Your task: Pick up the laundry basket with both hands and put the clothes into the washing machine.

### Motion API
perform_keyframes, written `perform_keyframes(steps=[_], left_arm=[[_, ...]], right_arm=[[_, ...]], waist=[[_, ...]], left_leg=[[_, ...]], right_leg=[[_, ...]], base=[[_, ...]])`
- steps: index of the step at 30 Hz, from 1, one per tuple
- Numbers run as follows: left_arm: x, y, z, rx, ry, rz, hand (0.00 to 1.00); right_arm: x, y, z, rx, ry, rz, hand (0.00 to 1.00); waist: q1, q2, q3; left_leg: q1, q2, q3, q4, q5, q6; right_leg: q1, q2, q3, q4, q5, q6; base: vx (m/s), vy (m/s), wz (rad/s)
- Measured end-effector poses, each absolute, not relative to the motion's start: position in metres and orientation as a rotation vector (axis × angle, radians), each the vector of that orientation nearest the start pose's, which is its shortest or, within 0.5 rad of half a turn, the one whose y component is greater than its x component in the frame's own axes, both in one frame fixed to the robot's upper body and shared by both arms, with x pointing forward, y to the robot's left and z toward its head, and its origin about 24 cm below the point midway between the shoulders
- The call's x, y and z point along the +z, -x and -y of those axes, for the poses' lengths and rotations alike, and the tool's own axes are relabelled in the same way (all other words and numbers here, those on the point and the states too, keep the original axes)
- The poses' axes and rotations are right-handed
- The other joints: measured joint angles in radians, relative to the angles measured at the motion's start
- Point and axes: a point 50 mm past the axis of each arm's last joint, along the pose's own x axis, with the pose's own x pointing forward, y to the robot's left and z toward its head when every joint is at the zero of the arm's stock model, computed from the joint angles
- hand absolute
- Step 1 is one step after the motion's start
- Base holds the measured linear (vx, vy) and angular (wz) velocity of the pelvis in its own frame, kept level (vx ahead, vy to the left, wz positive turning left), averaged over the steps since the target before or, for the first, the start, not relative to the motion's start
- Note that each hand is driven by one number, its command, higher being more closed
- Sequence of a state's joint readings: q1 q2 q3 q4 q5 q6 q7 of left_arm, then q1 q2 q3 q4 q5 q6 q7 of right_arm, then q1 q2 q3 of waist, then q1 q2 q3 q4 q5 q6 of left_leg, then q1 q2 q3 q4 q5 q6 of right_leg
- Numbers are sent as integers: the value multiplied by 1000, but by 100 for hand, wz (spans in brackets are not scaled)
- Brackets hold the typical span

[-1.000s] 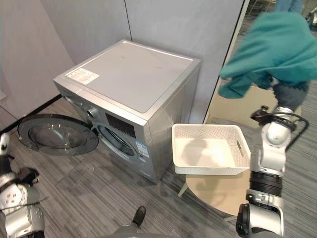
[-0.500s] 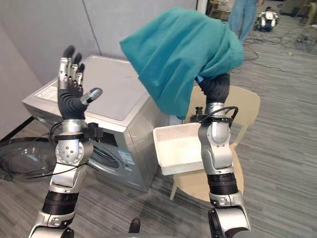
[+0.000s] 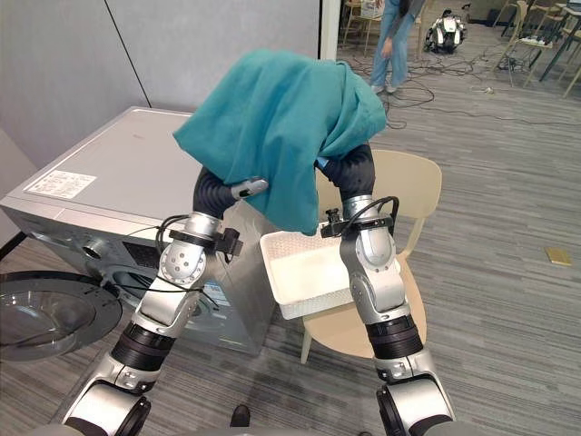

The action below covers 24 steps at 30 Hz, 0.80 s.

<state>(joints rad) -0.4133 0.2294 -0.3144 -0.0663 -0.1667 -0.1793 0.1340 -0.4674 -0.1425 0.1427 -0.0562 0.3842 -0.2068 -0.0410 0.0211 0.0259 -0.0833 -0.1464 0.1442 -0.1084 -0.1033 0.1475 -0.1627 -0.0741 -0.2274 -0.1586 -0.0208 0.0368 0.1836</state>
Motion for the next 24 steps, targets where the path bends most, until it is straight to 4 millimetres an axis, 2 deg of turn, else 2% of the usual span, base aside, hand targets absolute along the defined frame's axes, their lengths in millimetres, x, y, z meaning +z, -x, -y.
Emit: perform_keyframes(steps=[10, 13, 14, 24], left_arm=[[157, -302, -56, -414, -86, 498, 0], [154, -306, -55, -414, -96, 478, 0], [154, -307, -52, -420, -105, 469, 100], [159, -311, -50, -425, -97, 470, 100]], right_arm=[[181, -304, 95, 327, -250, 578, 100], [175, -307, 94, 334, -246, 550, 100], [174, -307, 93, 343, -246, 541, 100], [172, -308, 95, 354, -286, 518, 100]], waist=[[-8, -20, -17], [-8, -28, -22], [-8, -30, -23], [-9, -39, -29]], left_leg=[[-15, 1, -7, 1, -1, -1], [-16, 1, -9, 6, -1, -1], [-17, 1, -9, 6, -1, -1], [-19, 13, -7, 7, -3, -4]], right_leg=[[-1, 2, -4, -14, 13, 7], [1, 2, -2, -19, 20, 8], [0, 2, -3, -19, 20, 9], [3, 15, -3, -41, 31, 3]], base=[[1, -3, 1], [0, 0, 0], [0, 0, 0], [-6, -6, -1]])
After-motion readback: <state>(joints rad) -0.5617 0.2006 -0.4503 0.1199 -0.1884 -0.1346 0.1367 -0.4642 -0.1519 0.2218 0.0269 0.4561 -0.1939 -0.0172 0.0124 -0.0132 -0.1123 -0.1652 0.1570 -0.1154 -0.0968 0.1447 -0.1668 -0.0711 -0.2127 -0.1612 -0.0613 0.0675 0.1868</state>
